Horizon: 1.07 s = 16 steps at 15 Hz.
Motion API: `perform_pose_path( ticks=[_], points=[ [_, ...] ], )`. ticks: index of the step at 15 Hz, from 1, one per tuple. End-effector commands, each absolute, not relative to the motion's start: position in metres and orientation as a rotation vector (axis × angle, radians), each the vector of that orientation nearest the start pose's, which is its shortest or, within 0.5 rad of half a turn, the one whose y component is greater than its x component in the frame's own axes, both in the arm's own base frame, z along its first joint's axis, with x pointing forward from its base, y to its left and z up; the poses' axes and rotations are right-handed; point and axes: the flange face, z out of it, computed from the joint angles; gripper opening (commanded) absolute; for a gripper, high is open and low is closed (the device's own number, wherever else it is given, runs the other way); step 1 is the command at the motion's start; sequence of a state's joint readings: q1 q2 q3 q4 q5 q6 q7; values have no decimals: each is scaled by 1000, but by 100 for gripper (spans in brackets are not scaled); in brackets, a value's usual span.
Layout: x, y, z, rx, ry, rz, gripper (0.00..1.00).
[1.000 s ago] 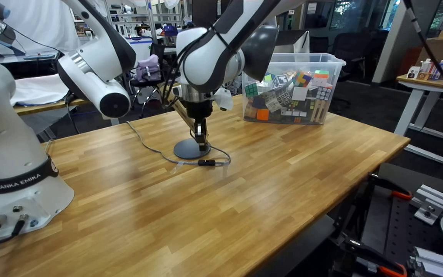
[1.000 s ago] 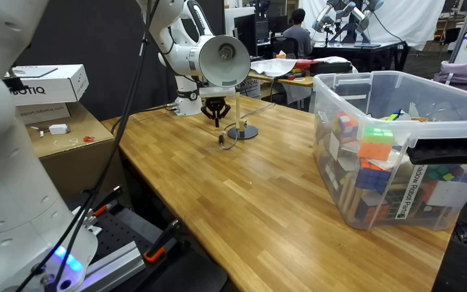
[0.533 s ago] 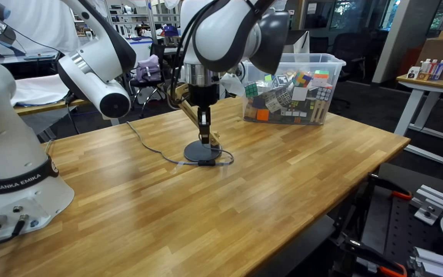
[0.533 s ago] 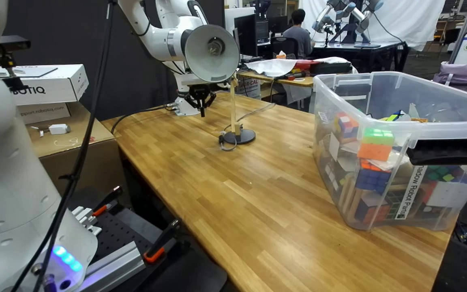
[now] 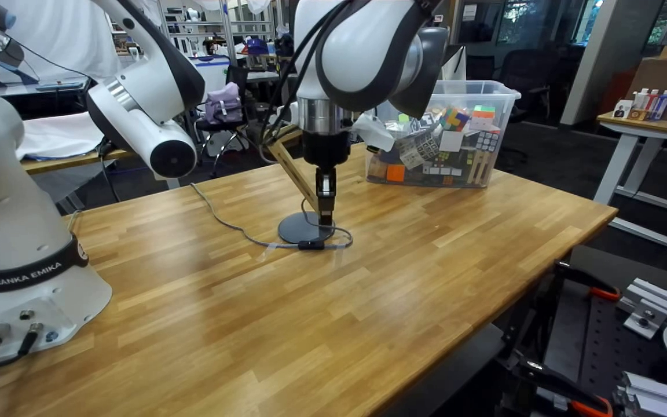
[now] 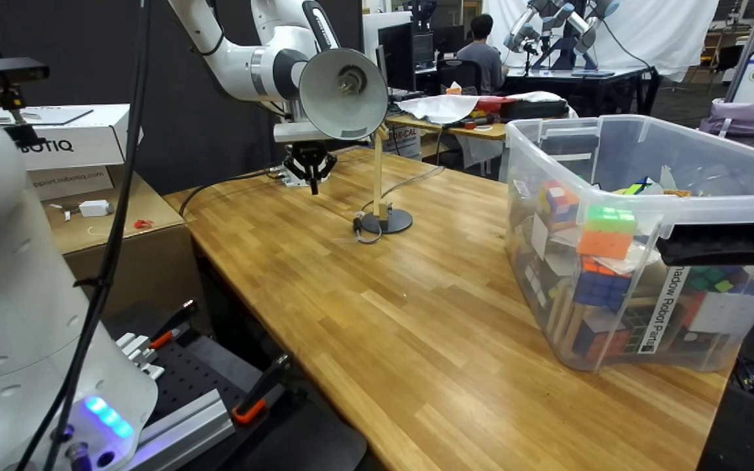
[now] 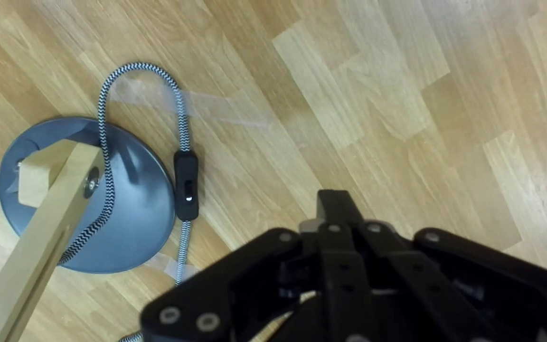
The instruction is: Put the Rubik's cube in the storage box then switch the desk lamp off and on
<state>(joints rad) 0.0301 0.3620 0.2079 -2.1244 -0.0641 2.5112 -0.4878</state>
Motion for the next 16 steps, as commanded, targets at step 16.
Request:
perform_pose_path(
  ticks=[16],
  points=[
    [533, 145, 228, -3025, -728, -104, 1]
  ],
)
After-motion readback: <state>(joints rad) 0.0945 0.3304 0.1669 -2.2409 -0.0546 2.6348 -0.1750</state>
